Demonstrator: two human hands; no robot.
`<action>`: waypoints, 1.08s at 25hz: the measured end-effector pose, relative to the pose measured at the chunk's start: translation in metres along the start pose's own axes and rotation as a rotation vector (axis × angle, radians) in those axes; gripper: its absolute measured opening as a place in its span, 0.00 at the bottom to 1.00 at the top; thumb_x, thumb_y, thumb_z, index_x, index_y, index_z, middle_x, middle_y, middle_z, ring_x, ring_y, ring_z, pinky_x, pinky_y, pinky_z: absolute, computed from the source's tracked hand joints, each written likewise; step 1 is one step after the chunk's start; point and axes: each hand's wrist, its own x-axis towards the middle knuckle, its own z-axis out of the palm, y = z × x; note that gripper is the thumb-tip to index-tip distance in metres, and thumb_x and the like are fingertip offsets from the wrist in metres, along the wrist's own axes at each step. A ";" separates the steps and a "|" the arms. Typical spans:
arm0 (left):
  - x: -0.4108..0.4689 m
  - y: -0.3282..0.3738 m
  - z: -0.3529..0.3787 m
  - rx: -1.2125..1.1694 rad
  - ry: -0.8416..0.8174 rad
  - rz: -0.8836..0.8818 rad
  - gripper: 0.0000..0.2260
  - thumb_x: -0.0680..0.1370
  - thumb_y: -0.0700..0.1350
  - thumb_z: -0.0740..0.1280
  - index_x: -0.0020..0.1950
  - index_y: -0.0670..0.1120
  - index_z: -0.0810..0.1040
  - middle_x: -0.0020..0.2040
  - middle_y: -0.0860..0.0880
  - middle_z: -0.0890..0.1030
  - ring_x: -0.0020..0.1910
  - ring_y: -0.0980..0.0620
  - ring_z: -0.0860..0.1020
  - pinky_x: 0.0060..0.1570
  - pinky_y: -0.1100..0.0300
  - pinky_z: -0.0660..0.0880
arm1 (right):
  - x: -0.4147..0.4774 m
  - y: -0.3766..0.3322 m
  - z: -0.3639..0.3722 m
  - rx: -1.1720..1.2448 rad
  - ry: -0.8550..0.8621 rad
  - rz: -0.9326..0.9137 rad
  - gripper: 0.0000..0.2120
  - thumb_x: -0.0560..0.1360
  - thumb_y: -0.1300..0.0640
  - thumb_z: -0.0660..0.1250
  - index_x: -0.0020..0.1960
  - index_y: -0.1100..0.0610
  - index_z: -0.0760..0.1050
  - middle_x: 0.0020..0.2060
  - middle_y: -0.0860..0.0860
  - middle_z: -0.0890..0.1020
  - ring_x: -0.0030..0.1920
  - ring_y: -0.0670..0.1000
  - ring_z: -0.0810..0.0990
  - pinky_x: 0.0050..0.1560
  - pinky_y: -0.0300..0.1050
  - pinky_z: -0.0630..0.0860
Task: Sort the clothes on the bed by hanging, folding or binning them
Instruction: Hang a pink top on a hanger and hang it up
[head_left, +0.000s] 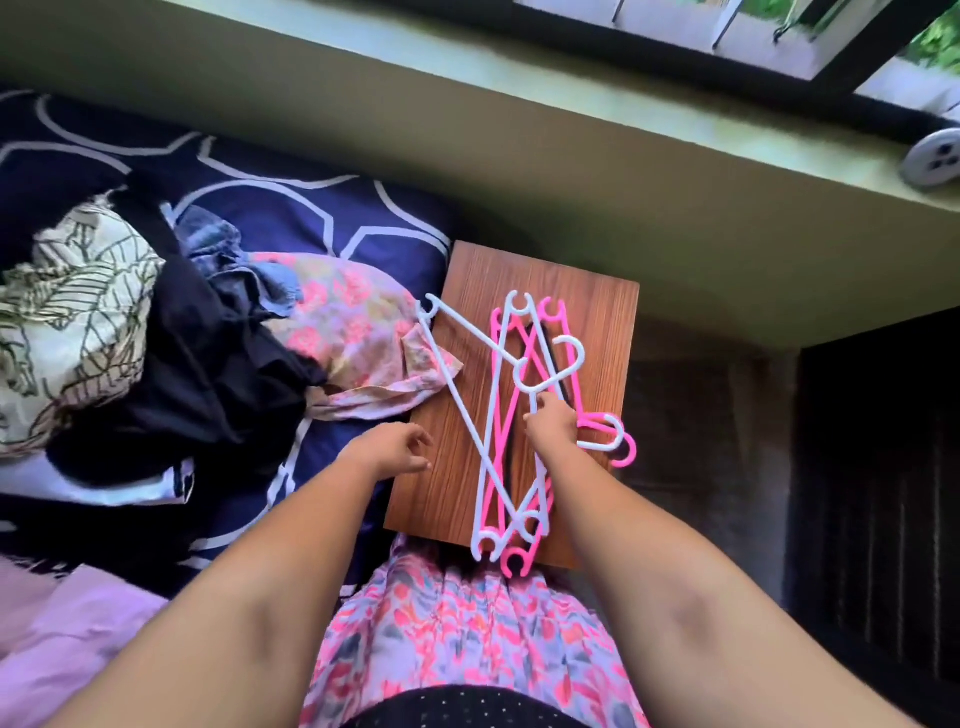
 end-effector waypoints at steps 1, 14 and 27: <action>-0.004 0.001 -0.005 -0.017 0.013 0.008 0.17 0.71 0.50 0.73 0.59 0.51 0.78 0.48 0.53 0.79 0.51 0.53 0.78 0.56 0.57 0.74 | -0.003 -0.006 -0.007 -0.005 0.025 -0.012 0.15 0.77 0.64 0.61 0.62 0.58 0.75 0.55 0.59 0.80 0.55 0.60 0.78 0.50 0.45 0.72; -0.096 0.011 -0.051 -0.131 0.377 -0.036 0.17 0.72 0.46 0.73 0.61 0.47 0.79 0.53 0.48 0.82 0.54 0.49 0.78 0.52 0.63 0.70 | -0.055 -0.090 -0.086 -0.328 0.084 -0.530 0.11 0.80 0.60 0.57 0.59 0.57 0.73 0.57 0.59 0.78 0.56 0.60 0.76 0.45 0.44 0.64; -0.274 0.013 0.061 -0.455 0.834 -0.293 0.14 0.71 0.40 0.75 0.56 0.47 0.81 0.46 0.48 0.81 0.44 0.53 0.78 0.43 0.71 0.70 | -0.164 -0.103 -0.099 -0.570 0.221 -1.211 0.14 0.75 0.67 0.58 0.59 0.59 0.73 0.53 0.60 0.78 0.56 0.61 0.76 0.52 0.51 0.73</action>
